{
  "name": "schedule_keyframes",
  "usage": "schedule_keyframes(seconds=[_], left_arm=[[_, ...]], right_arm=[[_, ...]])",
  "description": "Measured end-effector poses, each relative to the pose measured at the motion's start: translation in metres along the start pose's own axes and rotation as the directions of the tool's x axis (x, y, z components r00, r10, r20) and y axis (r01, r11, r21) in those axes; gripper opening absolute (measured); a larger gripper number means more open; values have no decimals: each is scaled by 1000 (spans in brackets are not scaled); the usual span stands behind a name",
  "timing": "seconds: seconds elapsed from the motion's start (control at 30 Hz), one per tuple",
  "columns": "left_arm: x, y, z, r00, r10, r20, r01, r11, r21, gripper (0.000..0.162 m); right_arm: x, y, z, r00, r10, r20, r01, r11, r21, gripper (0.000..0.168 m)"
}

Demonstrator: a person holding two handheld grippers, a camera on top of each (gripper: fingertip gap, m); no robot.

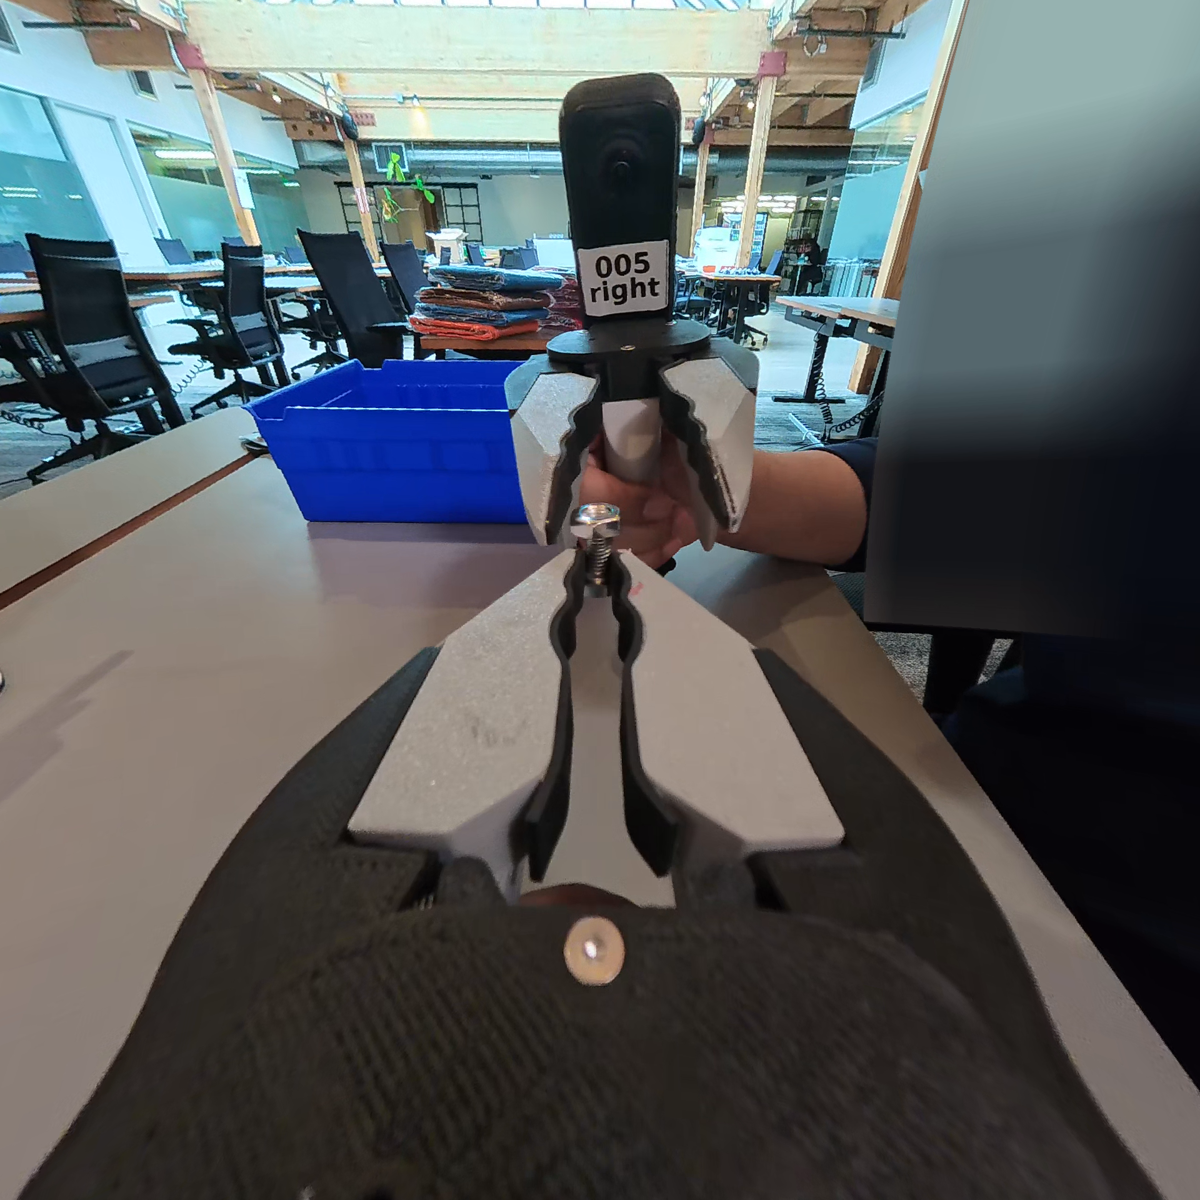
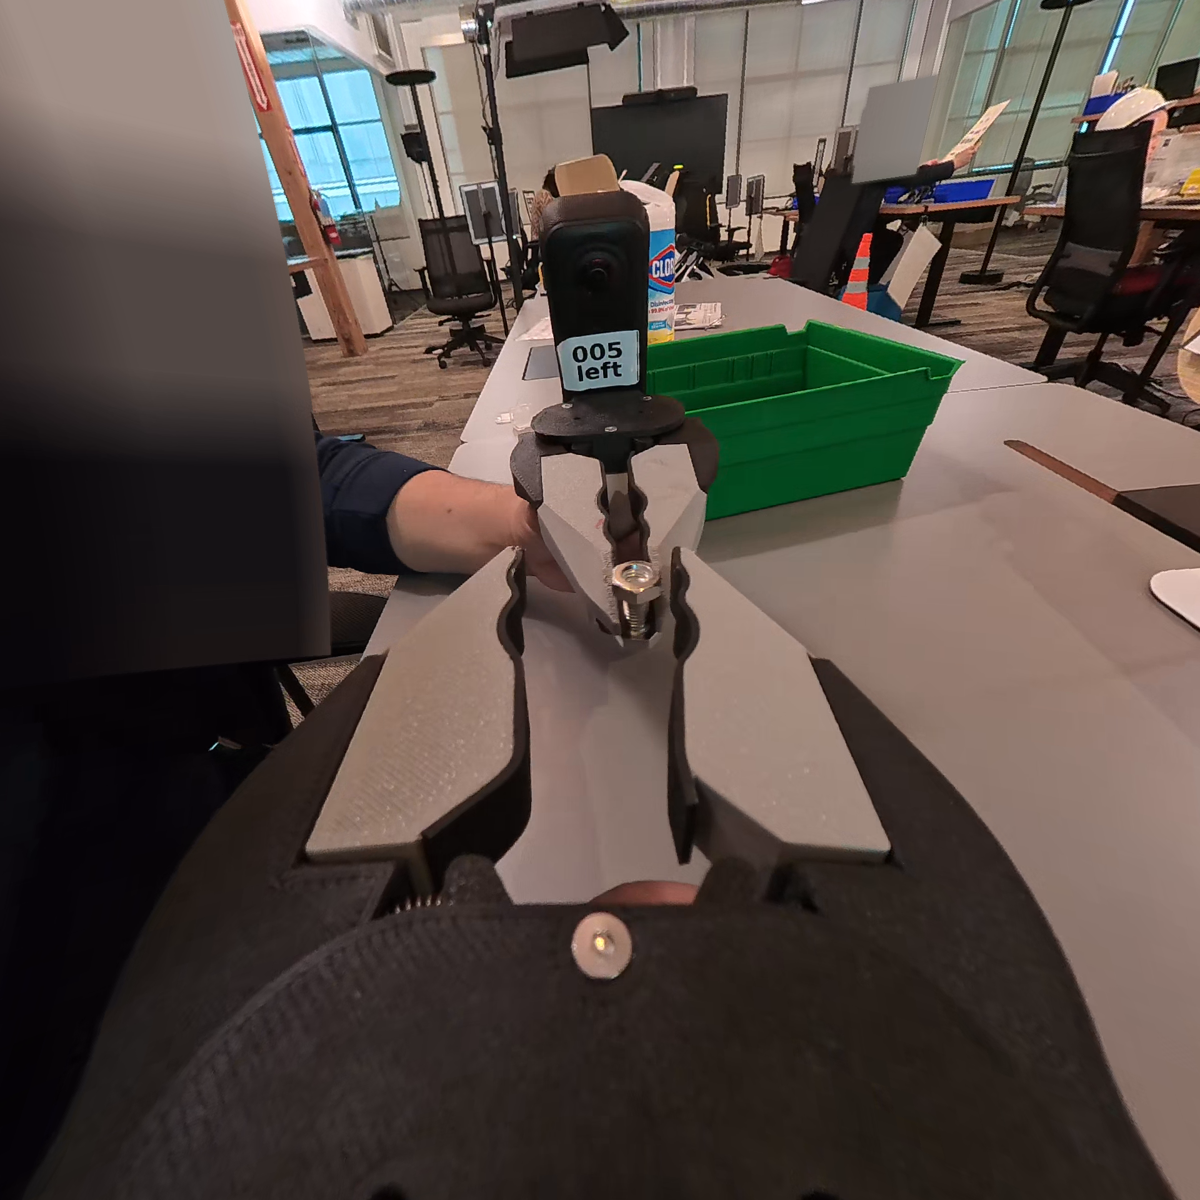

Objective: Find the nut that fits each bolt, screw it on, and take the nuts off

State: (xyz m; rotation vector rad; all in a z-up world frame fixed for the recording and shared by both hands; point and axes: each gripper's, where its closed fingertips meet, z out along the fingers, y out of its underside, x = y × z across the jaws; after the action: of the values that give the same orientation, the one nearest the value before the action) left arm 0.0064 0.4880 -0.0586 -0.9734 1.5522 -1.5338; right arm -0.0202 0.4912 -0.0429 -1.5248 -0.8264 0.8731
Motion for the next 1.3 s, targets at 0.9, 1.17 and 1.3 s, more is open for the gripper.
schedule_keyframes(seconds=[0.9, 1.17, 1.3], left_arm=[[5, 2, 0, 997, -53, -56, 53, 999, 1, 5], [28, -3, -1, 968, -106, -226, 115, 993, 25, 5], [35, -1, 1, 965, -85, -247, 90, 996, 11, 5]], right_arm=[[7, -8, -27, 997, -77, -1, 77, 997, -17, 21], [-18, -6, -23, 981, -37, 189, 36, 999, 12, 21], [-18, -2, -17, 982, -44, 183, 45, 999, -2, 23]])
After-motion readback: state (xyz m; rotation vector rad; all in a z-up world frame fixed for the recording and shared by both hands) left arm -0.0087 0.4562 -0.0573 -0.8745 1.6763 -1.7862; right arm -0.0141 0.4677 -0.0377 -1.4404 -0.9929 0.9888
